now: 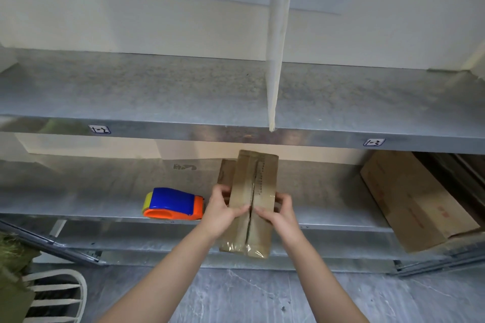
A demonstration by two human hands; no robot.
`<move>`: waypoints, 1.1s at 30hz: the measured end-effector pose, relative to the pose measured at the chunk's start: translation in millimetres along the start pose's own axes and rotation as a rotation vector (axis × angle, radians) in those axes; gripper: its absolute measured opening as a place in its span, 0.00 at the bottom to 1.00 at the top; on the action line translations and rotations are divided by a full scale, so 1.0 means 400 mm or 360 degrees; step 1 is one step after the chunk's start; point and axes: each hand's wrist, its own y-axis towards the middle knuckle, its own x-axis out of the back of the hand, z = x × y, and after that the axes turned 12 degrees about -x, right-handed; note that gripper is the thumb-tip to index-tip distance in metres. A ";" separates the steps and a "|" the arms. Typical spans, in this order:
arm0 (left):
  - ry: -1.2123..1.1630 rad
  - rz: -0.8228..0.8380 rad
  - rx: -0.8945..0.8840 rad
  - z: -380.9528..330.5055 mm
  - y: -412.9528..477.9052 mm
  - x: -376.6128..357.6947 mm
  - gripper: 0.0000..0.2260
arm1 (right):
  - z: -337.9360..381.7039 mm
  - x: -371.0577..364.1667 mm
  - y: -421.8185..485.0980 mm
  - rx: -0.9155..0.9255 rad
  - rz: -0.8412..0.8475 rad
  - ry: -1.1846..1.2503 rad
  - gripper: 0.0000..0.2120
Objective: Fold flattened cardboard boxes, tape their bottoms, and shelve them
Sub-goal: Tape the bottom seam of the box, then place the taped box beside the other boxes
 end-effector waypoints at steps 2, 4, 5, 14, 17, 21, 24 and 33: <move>0.0040 0.0003 -0.0111 -0.019 -0.017 0.004 0.34 | 0.007 0.009 -0.030 0.0140 -0.0054 -0.0007 0.29; -0.0011 0.0075 -0.0188 -0.049 -0.038 0.010 0.41 | 0.021 0.022 -0.053 0.0328 -0.0096 -0.0114 0.34; -0.0053 0.0094 -0.0225 -0.063 -0.047 0.014 0.41 | 0.031 0.027 -0.068 0.0404 -0.0102 -0.0166 0.35; -0.0193 -0.0061 -0.0489 -0.152 -0.096 0.027 0.35 | 0.085 0.044 -0.168 0.0618 -0.0201 -0.0125 0.38; -0.0208 -0.0026 -0.0476 -0.160 -0.097 0.036 0.35 | 0.096 0.054 -0.169 0.0643 -0.0207 -0.0187 0.40; -0.0376 0.0046 -0.0478 -0.159 -0.103 0.035 0.29 | 0.105 0.047 -0.172 0.0557 -0.0171 -0.0152 0.29; -0.0493 0.0061 -0.0513 -0.146 -0.102 0.028 0.39 | 0.101 0.034 -0.160 0.0617 -0.0209 -0.0191 0.24; -0.0332 0.0008 -0.0398 -0.025 -0.050 0.031 0.35 | -0.005 -0.018 -0.094 0.0440 -0.0120 -0.0375 0.28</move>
